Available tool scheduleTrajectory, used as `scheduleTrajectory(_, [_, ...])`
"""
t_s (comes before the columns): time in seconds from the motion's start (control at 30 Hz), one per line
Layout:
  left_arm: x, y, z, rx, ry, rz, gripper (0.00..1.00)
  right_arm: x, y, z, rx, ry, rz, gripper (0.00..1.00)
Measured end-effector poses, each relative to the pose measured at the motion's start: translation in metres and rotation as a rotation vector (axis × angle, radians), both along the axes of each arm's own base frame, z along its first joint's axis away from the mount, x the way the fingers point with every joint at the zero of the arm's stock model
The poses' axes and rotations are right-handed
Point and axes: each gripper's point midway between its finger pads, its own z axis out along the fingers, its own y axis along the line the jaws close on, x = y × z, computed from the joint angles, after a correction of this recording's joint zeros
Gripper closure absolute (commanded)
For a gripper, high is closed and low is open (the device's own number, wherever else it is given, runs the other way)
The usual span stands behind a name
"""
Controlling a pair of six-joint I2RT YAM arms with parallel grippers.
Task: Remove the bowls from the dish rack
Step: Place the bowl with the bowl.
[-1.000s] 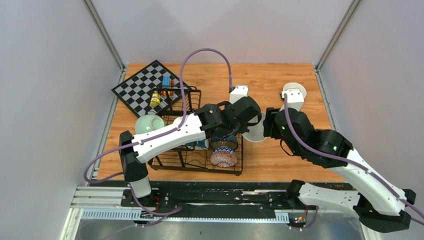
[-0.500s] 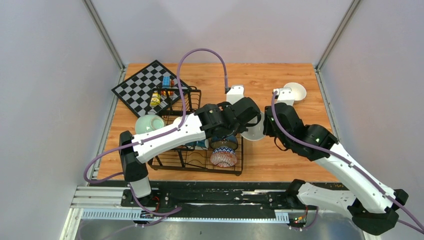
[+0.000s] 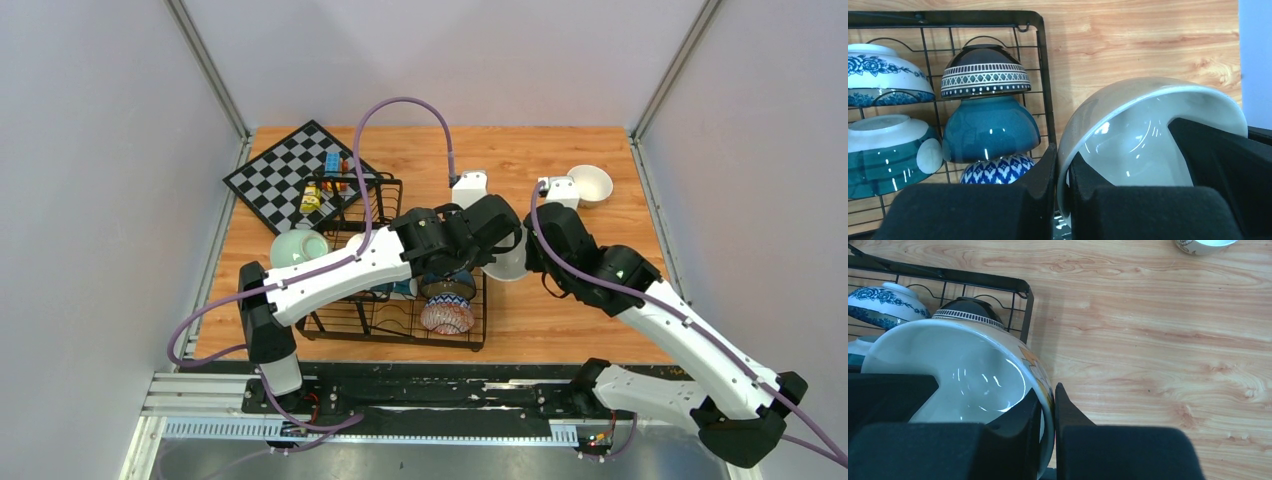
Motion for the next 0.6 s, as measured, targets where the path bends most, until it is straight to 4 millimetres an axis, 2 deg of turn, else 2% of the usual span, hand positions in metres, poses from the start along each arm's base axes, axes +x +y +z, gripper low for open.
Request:
scheduleTrajectory(0.13, [0.002,-0.004,0.002,-0.016,-0.005,-0.012,0.41,-0.002,-0.002,-0.002,-0.024,0.006,0.016,1.0])
scheduleTrajectory(0.23, [0.004,-0.011,0.009,-0.044,-0.024,-0.033,0.02,-0.006,-0.006,-0.007,-0.067,0.028,0.038,1.0])
scheduleTrajectory(0.43, [0.005,-0.017,0.032,-0.087,-0.085,-0.096,0.0,-0.007,-0.012,0.002,-0.127,0.032,0.067,1.0])
scheduleTrajectory(0.53, [0.004,-0.011,0.059,-0.123,-0.142,-0.125,0.0,-0.001,-0.023,0.006,-0.131,0.035,0.038,1.0])
scheduleTrajectory(0.6, [0.004,-0.003,0.084,-0.162,-0.194,-0.139,0.0,0.007,-0.04,0.003,-0.115,0.063,-0.019,1.0])
